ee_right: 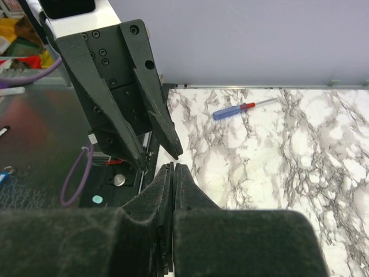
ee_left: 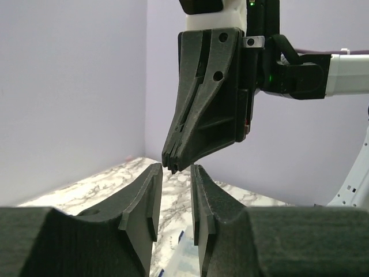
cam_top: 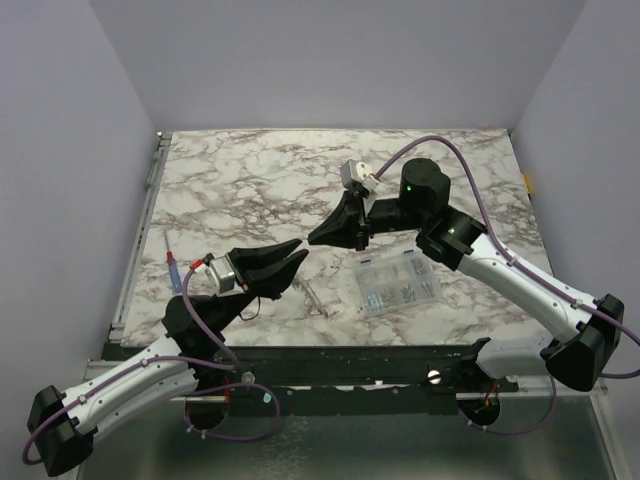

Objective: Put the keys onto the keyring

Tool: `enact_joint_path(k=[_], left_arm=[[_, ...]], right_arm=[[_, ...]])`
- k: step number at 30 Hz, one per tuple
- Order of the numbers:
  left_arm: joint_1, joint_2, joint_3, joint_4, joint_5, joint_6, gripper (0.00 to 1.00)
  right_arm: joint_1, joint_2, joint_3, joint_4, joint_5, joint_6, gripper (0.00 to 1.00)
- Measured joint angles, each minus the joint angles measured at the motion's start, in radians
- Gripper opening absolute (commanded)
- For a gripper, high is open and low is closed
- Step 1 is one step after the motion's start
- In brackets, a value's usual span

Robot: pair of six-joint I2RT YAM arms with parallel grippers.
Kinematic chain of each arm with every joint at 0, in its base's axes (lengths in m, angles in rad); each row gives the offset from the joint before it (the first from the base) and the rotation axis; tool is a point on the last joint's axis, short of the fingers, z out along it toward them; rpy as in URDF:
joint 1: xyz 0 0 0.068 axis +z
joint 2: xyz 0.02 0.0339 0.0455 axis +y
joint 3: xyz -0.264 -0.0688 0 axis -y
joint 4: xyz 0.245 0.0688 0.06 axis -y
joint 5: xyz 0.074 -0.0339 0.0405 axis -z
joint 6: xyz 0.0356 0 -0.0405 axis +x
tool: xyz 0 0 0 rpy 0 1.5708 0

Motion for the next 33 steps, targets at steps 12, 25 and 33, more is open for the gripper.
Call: enact_joint_path(k=[12, 25, 33], left_arm=[[0.000, -0.037, 0.003, -0.178, -0.122, -0.002, 0.33], [0.000, 0.092, 0.206, -0.931, -0.558, -0.370, 0.51], [0.000, 0.311, 0.288, -1.329, -0.534, -0.761, 0.49]], right_arm=[[0.001, -0.027, -0.069, -0.012, 0.209, 0.013, 0.04], [0.018, 0.201, -0.161, -0.187, 0.502, 0.264, 0.70], [0.025, 0.207, -0.134, -0.267, 0.826, 0.421, 0.19]])
